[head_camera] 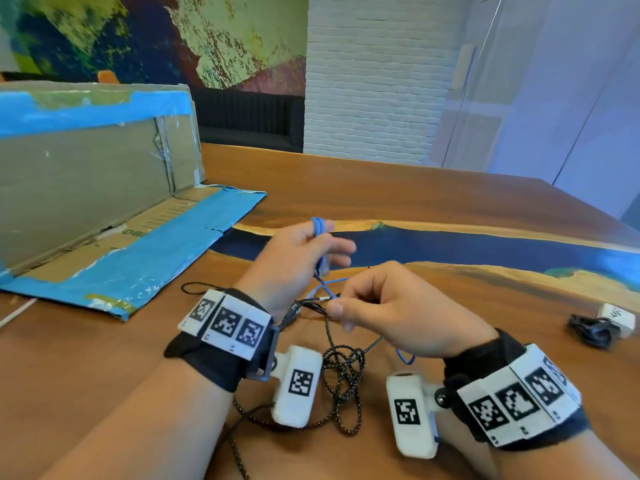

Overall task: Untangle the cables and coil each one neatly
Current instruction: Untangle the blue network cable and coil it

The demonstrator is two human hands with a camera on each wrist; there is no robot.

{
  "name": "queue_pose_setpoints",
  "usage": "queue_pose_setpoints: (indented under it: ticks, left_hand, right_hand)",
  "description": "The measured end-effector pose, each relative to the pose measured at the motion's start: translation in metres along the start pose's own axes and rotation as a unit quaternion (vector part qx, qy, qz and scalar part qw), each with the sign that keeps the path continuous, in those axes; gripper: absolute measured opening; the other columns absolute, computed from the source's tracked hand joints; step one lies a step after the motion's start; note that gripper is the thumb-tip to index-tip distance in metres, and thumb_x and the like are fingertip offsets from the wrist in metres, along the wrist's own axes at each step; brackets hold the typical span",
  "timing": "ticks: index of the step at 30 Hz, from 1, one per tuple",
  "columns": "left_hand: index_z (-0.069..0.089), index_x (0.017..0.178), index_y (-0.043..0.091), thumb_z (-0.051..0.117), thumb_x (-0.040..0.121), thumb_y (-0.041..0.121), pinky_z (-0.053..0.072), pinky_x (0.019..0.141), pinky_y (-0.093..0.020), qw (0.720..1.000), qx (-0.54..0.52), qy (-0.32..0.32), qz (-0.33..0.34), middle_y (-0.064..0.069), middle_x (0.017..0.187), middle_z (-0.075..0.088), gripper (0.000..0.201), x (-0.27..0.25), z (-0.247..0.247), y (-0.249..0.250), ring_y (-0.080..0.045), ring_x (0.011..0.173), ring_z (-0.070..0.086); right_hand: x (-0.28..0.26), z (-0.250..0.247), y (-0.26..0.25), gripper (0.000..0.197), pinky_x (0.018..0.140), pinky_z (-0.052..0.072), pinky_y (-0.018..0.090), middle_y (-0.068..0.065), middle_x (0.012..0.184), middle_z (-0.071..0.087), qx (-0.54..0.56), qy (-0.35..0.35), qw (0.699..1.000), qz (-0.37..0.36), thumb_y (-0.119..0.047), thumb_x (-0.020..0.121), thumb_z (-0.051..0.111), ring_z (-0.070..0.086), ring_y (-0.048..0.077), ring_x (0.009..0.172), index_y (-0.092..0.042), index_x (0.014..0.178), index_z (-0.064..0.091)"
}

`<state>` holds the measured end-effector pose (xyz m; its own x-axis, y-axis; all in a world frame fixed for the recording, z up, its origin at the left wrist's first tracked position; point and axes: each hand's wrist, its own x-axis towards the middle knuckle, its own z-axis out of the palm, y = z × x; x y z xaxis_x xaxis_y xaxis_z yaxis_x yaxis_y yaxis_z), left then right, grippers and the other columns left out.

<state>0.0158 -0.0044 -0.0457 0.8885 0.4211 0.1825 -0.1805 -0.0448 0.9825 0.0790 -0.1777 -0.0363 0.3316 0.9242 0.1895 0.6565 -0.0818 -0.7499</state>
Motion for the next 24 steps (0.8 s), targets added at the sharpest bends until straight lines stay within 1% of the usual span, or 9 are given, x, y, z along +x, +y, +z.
queue_pose_setpoints:
  ticks: [2,4,7,9,12,14,17,20,24]
  left_hand:
    - [0.062,0.126,0.007,0.048,0.108,0.012,0.056,0.072,-0.025,0.994,0.082,-0.064,-0.014,-0.012,0.092,0.076,0.024,-0.004,0.002,0.000,-0.017,0.079,0.069]
    - [0.069,0.104,0.005,0.043,0.110,0.021,0.052,0.061,-0.027,0.985,0.115,-0.127,-0.031,-0.020,0.073,0.066,0.031,-0.009,0.003,0.001,-0.025,0.065,0.059]
    - [0.072,0.099,-0.003,0.034,0.109,0.045,0.046,0.060,-0.024,0.980,0.101,-0.162,-0.062,-0.009,0.052,0.035,0.062,-0.013,0.002,0.005,-0.022,0.049,0.043]
    - [0.071,0.093,-0.002,0.038,0.105,0.048,0.047,0.063,-0.024,0.982,0.048,-0.174,-0.061,-0.003,0.051,0.023,0.061,-0.014,0.001,0.008,-0.021,0.046,0.035]
    - [0.064,0.076,0.010,0.050,0.097,0.040,0.047,0.067,-0.031,0.975,-0.077,-0.201,-0.058,0.006,0.047,0.021,0.040,-0.018,0.000,0.011,-0.016,0.041,0.028]
    - [0.063,0.072,0.013,0.048,0.098,0.036,0.047,0.067,-0.032,0.958,-0.183,-0.205,-0.077,0.008,0.046,0.020,0.037,-0.018,-0.002,0.012,-0.013,0.037,0.027]
    - [0.068,0.080,0.007,0.044,0.097,0.030,0.051,0.065,-0.028,0.919,-0.336,-0.190,-0.087,0.007,0.052,0.015,0.037,-0.016,-0.004,0.012,-0.010,0.037,0.031]
    - [0.073,0.101,0.000,0.041,0.100,0.026,0.052,0.076,-0.027,0.885,-0.421,-0.184,-0.076,0.006,0.056,0.023,0.042,-0.014,0.001,0.009,-0.011,0.044,0.038]
    - [0.075,0.105,0.001,0.044,0.101,0.030,0.052,0.076,-0.026,0.895,-0.416,-0.143,-0.068,0.007,0.055,0.028,0.043,-0.012,0.007,0.007,-0.011,0.046,0.035]
  right_hand:
    - [-0.002,-0.006,-0.001,0.022,0.077,0.051,0.032,0.021,0.071,0.063,0.040,0.041,0.998,-0.026,-0.030,0.097,0.070,0.058,0.028,0.068,-0.016,0.080,0.076]
    - [-0.002,-0.014,0.001,0.014,0.079,0.055,0.031,0.008,0.081,0.076,0.067,0.106,0.991,-0.043,-0.017,0.097,0.069,0.071,0.022,0.081,-0.013,0.088,0.079]
    - [0.000,-0.030,0.015,0.012,0.056,0.043,0.012,-0.013,0.061,0.067,0.080,0.290,0.953,-0.031,-0.013,0.094,0.072,0.056,0.000,0.055,-0.019,0.086,0.078]
    - [-0.001,-0.037,0.022,0.011,0.048,0.036,0.007,-0.019,0.053,0.061,0.095,0.349,0.932,-0.013,-0.011,0.093,0.072,0.052,-0.001,0.047,-0.019,0.087,0.077]
    - [0.000,-0.034,0.026,0.013,0.055,0.040,0.007,-0.023,0.057,0.064,0.083,0.342,0.936,0.001,-0.012,0.096,0.069,0.056,-0.005,0.054,-0.020,0.094,0.079]
    - [0.003,-0.029,0.029,0.018,0.054,0.036,0.009,-0.020,0.052,0.054,0.077,0.308,0.948,0.014,-0.015,0.101,0.063,0.048,-0.001,0.051,-0.019,0.107,0.079]
    - [0.008,-0.021,0.034,0.028,0.052,0.028,0.020,-0.006,0.058,0.037,0.088,0.236,0.967,0.035,-0.016,0.106,0.054,0.031,0.009,0.054,-0.026,0.121,0.075]
    - [0.009,-0.014,0.030,0.037,0.046,0.029,0.016,-0.001,0.061,0.042,0.082,0.172,0.980,0.057,-0.012,0.109,0.046,0.031,0.007,0.049,-0.033,0.130,0.068]
    - [0.011,-0.014,0.032,0.034,0.043,0.031,0.016,-0.002,0.059,0.052,0.096,0.192,0.973,0.082,-0.014,0.109,0.044,0.035,0.005,0.042,-0.032,0.126,0.068]
